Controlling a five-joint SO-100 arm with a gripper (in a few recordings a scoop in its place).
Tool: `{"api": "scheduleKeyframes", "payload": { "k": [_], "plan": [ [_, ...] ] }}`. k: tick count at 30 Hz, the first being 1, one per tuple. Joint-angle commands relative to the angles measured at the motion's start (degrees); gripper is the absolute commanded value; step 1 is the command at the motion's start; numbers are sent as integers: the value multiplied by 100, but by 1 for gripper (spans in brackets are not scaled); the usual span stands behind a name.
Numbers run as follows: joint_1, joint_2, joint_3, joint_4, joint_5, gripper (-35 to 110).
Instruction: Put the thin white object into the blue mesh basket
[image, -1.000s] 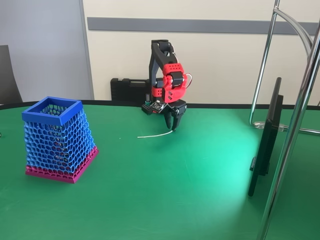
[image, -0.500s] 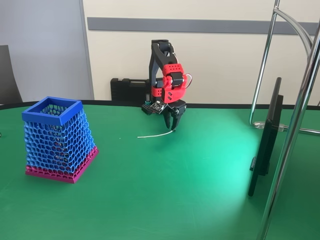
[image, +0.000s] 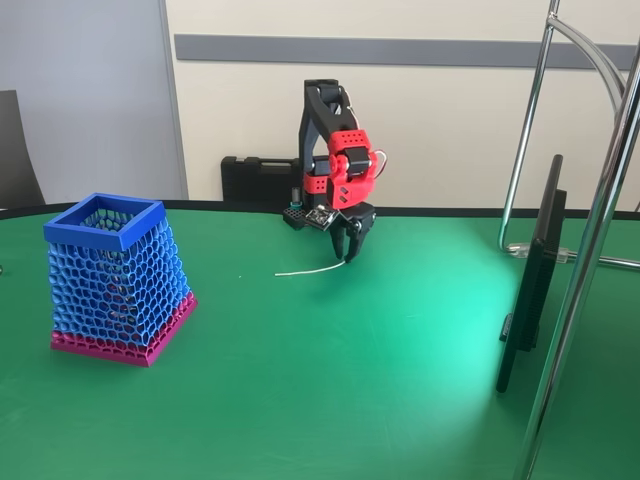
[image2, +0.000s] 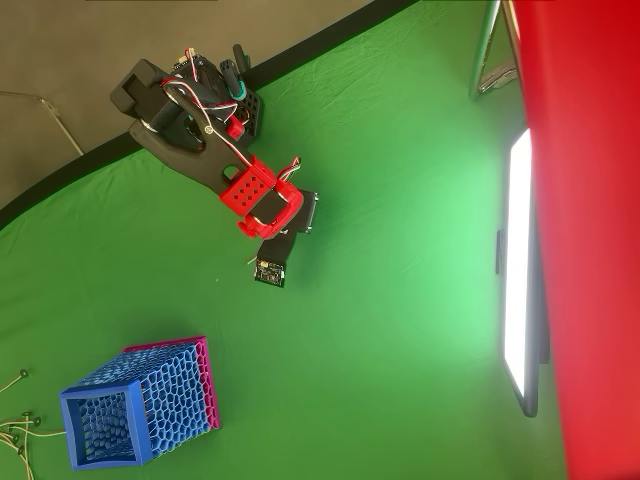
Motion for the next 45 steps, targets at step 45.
{"api": "scheduleKeyframes", "payload": {
  "k": [45],
  "plan": [
    [712, 562, -3261, -747, 589, 1]
  ]
}}
